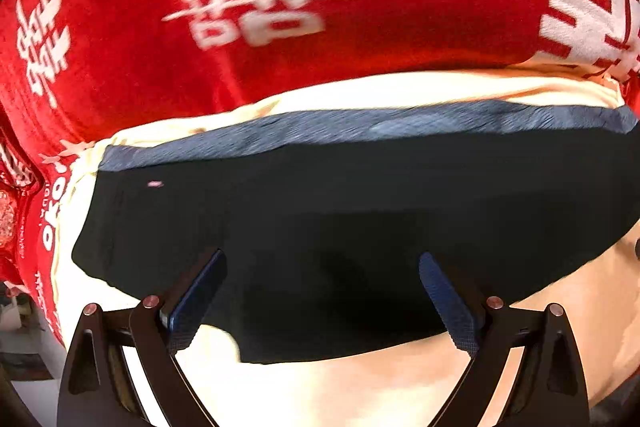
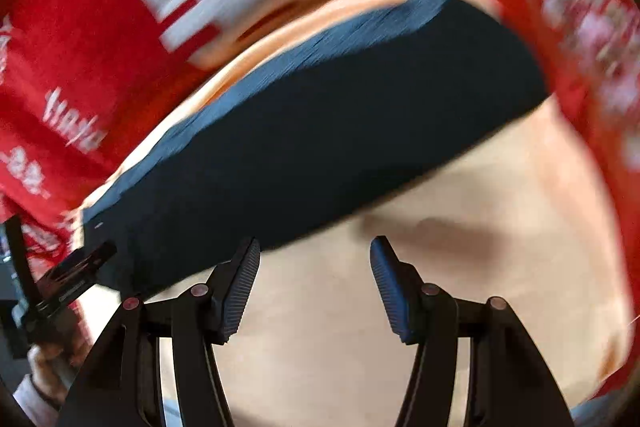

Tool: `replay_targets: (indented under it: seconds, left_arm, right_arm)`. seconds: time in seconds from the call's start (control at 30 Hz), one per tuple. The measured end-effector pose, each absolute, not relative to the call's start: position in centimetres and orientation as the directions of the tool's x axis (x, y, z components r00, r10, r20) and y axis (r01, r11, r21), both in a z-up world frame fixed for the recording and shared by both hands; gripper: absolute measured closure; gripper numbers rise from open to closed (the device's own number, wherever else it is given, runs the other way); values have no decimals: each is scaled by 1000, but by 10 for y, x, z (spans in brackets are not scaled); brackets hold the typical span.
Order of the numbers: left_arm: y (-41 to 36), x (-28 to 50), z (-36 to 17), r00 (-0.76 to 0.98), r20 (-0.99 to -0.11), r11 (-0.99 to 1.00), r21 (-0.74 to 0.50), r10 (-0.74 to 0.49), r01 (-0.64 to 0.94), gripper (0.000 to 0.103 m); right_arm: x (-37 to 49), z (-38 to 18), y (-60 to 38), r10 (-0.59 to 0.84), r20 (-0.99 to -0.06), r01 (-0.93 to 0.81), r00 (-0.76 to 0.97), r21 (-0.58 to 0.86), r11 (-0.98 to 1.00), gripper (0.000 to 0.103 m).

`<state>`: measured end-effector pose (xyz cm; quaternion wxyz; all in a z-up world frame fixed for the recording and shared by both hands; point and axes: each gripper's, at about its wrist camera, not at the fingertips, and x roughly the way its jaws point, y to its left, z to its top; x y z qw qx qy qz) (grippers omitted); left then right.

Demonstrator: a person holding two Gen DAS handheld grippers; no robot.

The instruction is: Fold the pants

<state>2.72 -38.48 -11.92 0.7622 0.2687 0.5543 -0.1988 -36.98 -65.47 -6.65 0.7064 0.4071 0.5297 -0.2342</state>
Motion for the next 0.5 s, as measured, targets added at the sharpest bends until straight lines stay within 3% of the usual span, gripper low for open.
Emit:
replay_targets:
  seconds: [0.2,0.5]
  left_arm:
    - [-317,69,-125,275,-961,811,166,7,561,5]
    - [-221,149,-149,220,-975,853,151,44,500,5]
  right_arm:
    - [-327,-83,-566,283,-851,695,443,525,491,41]
    - [-227,-129,-455,451,-743,621,494,665,415,41]
